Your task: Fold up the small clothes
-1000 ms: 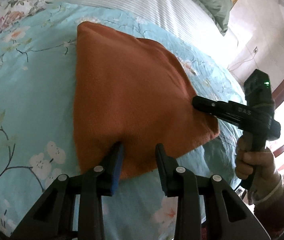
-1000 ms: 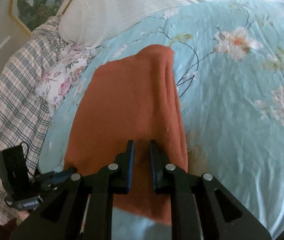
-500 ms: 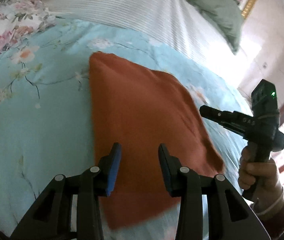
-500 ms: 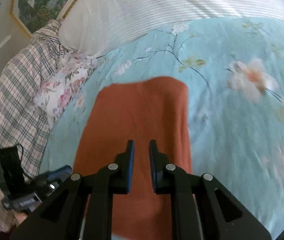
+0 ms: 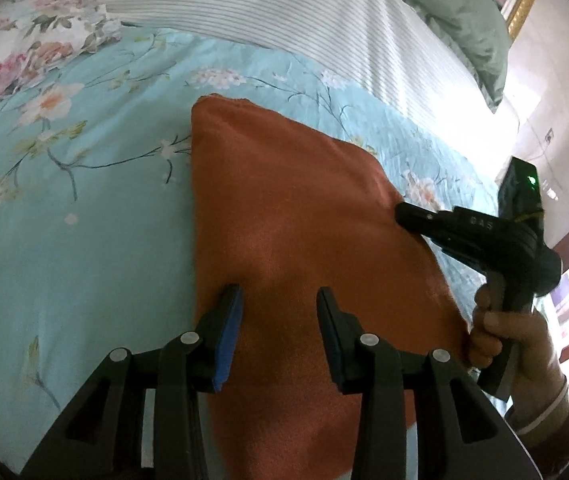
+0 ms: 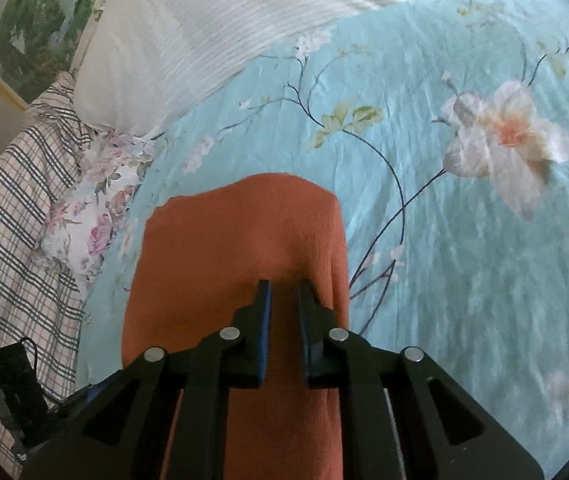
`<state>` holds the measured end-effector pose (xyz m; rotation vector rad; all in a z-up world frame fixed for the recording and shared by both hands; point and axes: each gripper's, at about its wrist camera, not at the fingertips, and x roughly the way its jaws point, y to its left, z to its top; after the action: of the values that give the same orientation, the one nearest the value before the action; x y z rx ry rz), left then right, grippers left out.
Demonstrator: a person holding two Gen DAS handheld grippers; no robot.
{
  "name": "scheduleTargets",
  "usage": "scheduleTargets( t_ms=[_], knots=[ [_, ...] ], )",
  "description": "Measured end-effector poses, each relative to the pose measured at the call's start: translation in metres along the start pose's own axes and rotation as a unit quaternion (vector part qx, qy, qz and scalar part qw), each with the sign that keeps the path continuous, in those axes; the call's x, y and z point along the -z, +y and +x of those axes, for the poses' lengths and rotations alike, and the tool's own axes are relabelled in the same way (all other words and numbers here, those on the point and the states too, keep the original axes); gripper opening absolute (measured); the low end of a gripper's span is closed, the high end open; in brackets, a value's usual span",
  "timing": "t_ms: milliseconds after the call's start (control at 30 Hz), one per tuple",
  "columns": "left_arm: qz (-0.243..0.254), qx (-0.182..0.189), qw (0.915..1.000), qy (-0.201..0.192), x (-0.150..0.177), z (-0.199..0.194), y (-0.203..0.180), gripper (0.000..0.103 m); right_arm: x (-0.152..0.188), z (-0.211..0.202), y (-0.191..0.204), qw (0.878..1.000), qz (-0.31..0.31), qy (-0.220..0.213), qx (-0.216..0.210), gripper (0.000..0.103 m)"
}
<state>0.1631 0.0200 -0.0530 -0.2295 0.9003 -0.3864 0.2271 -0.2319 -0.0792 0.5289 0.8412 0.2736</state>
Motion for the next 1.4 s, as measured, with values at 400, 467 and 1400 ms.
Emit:
scheduleTargets(
  t_ms=[400,467,1400],
  knots=[
    [-0.033,-0.042,0.9986,0.007,0.066,-0.049,0.008,0.068,0.082,-0.071,0.027,0.999,-0.042,0.004,-0.003,0.015],
    [-0.028,-0.058,0.9979,0.008,0.079,-0.059,0.007,0.073,0.101,-0.078,0.026,0.999,-0.047,0.012,0.005,0.016],
    [0.073,-0.211,0.9745,-0.022,0.114,-0.129,-0.035,0.088,0.177,-0.164,0.063,0.984,-0.163,0.021,0.067,0.083]
  ],
)
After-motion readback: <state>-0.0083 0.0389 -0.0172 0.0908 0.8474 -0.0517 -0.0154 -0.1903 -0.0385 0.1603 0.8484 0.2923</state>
